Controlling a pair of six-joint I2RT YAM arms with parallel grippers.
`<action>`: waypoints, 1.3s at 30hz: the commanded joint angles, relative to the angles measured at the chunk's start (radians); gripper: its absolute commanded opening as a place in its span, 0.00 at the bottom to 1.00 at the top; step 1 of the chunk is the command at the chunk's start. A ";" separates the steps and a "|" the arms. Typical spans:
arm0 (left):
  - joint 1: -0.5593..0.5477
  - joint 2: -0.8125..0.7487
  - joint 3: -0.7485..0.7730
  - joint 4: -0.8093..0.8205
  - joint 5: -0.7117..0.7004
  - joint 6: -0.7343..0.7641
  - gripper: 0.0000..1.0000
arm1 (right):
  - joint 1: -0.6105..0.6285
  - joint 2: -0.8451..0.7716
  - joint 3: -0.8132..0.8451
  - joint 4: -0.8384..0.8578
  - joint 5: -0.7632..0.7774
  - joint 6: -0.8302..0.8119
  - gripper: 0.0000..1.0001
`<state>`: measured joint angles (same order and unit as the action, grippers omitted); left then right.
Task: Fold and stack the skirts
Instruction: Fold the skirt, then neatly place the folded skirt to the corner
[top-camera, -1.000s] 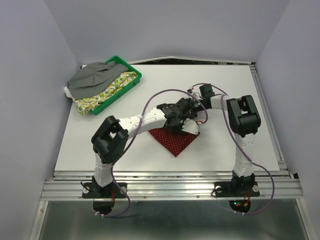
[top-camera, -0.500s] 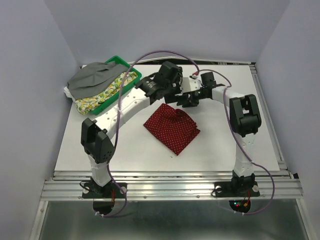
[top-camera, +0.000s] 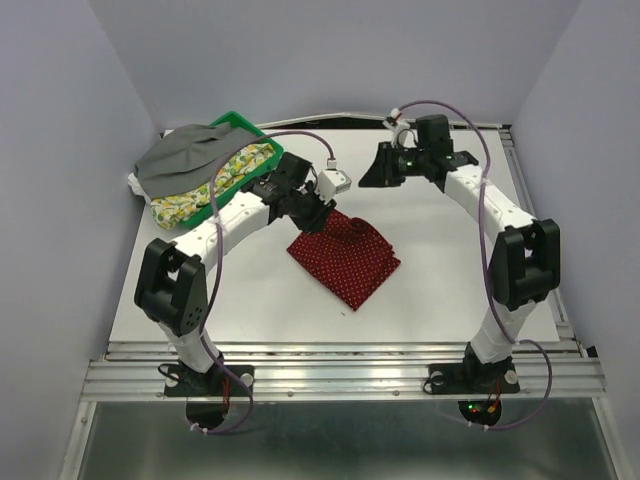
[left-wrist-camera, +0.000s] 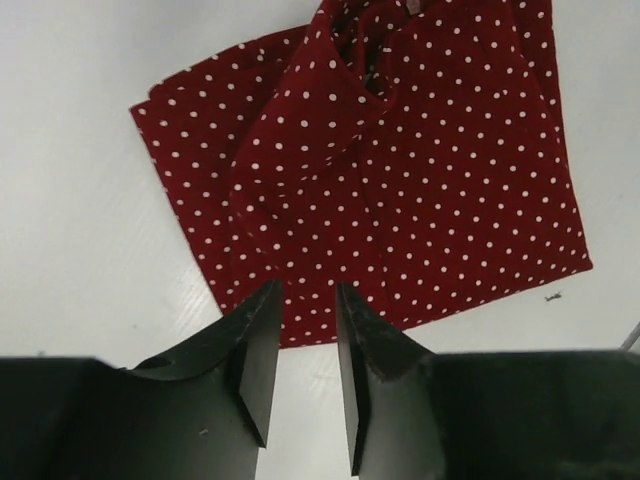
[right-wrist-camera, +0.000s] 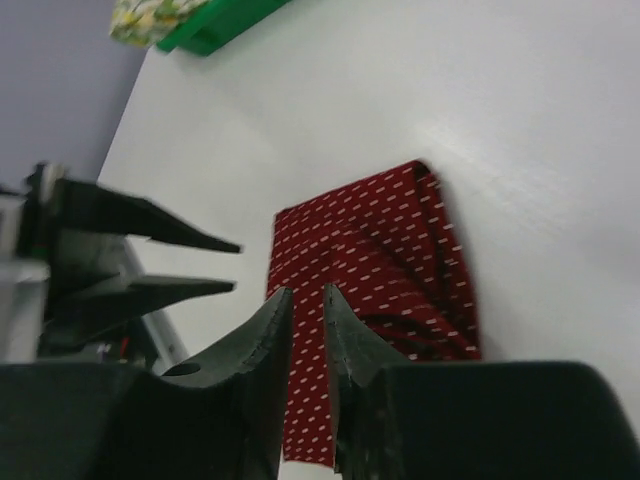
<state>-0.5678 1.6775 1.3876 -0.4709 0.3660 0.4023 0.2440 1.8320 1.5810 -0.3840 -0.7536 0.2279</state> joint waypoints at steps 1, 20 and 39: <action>0.029 0.017 -0.056 0.104 0.148 -0.143 0.37 | 0.124 -0.028 -0.087 -0.046 -0.131 0.001 0.22; 0.118 0.133 -0.174 0.216 0.205 -0.269 0.30 | 0.182 0.334 0.127 0.083 0.184 -0.065 0.23; 0.212 -0.332 -0.114 0.278 -0.058 -0.322 0.99 | 0.399 0.013 0.019 -0.182 0.402 -0.312 0.91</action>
<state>-0.3729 1.4181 1.2171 -0.2169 0.3790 0.0704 0.5114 1.8774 1.6863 -0.4488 -0.3828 0.0460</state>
